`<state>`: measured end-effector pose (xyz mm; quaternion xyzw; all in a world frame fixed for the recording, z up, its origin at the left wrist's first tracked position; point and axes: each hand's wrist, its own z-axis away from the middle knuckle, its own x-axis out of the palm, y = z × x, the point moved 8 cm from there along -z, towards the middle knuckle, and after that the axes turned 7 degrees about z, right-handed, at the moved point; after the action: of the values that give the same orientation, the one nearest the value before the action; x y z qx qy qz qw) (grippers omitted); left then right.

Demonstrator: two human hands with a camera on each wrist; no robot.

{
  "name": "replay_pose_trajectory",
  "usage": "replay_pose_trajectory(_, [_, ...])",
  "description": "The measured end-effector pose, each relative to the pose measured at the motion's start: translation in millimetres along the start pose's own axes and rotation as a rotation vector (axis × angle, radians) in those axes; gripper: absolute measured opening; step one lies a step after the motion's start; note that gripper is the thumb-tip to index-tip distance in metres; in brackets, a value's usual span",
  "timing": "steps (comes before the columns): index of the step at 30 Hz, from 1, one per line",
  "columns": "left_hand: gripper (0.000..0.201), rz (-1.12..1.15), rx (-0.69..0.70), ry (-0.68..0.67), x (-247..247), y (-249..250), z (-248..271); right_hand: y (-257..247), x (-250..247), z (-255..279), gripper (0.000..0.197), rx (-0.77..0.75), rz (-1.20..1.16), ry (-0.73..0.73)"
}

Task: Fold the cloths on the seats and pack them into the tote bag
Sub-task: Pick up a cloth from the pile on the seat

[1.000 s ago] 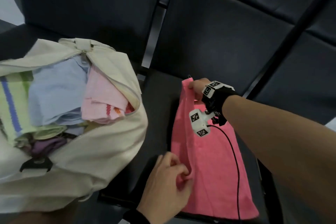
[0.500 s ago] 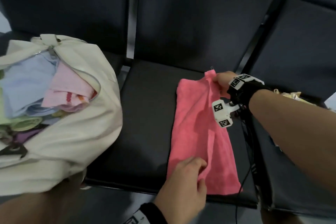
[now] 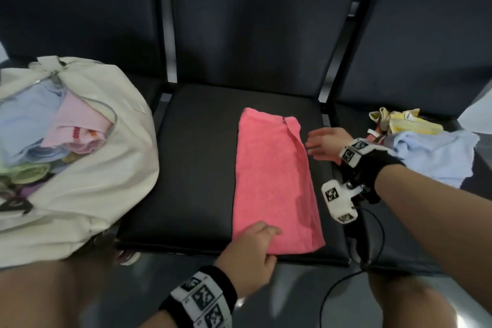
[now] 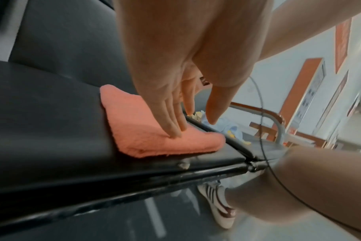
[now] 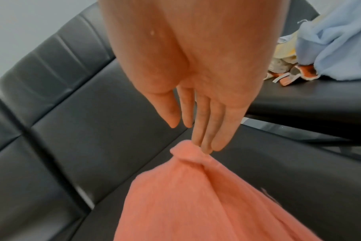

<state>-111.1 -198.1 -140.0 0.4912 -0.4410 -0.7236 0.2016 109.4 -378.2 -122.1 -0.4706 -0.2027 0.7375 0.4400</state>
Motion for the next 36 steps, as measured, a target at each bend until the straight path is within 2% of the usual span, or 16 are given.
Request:
replay_pose_trajectory(2, [0.047, -0.136, 0.043, 0.057, -2.6, -5.0, 3.6, 12.3, 10.5, 26.6, 0.011, -0.068, 0.147, 0.0])
replay_pose_trajectory(5, [0.04, -0.256, 0.019, 0.136, -12.6, -7.2, 5.9, 22.1, 29.7, 70.7, 0.01, -0.247, 0.336, -0.024])
replay_pose_trajectory(9, [0.038, -0.399, -0.087, 0.089, -10.6, -15.1, 6.2, 32.7, 59.9, 122.1, 0.011, -0.497, 0.584, -0.111])
replay_pose_trajectory(12, [0.035, -0.442, -0.084, 0.074, -2.6, -18.9, 7.3, 58.2, 86.0, 132.3, 0.027, -0.588, 0.78, -0.269])
replay_pose_trajectory(14, [0.035, -0.47, -0.075, 0.086, 0.5, -24.0, 7.0, 78.0, 92.6, 130.3, 0.041, -0.601, 0.834, -0.299])
replay_pose_trajectory(18, [0.034, -0.472, -0.078, 0.121, 1.2, -27.6, 4.1, 98.6, 94.3, 140.1, 0.056, -0.756, 0.829, -0.178])
replay_pose_trajectory(23, [0.035, -0.515, -0.072, 0.145, 1.1, -26.4, 5.1, 103.1, 95.7, 153.5, 0.061, -0.859, 0.857, -0.031])
replay_pose_trajectory(27, [0.029, -0.549, -0.087, 0.181, 2.7, -25.4, 9.5, 101.5, 91.4, 152.9, 0.052, -0.888, 0.805, -0.053])
replay_pose_trajectory(33, [0.017, -0.548, -0.088, 0.261, 0.1, -20.8, 14.8, 102.6, 83.8, 155.5, 0.024, -0.932, 0.646, -0.033])
replay_pose_trajectory(36, [0.021, -0.574, -0.088, 0.244, 2.8, -20.6, 16.6, 102.9, 77.7, 154.7, 0.016, -0.925, 0.599, -0.032])
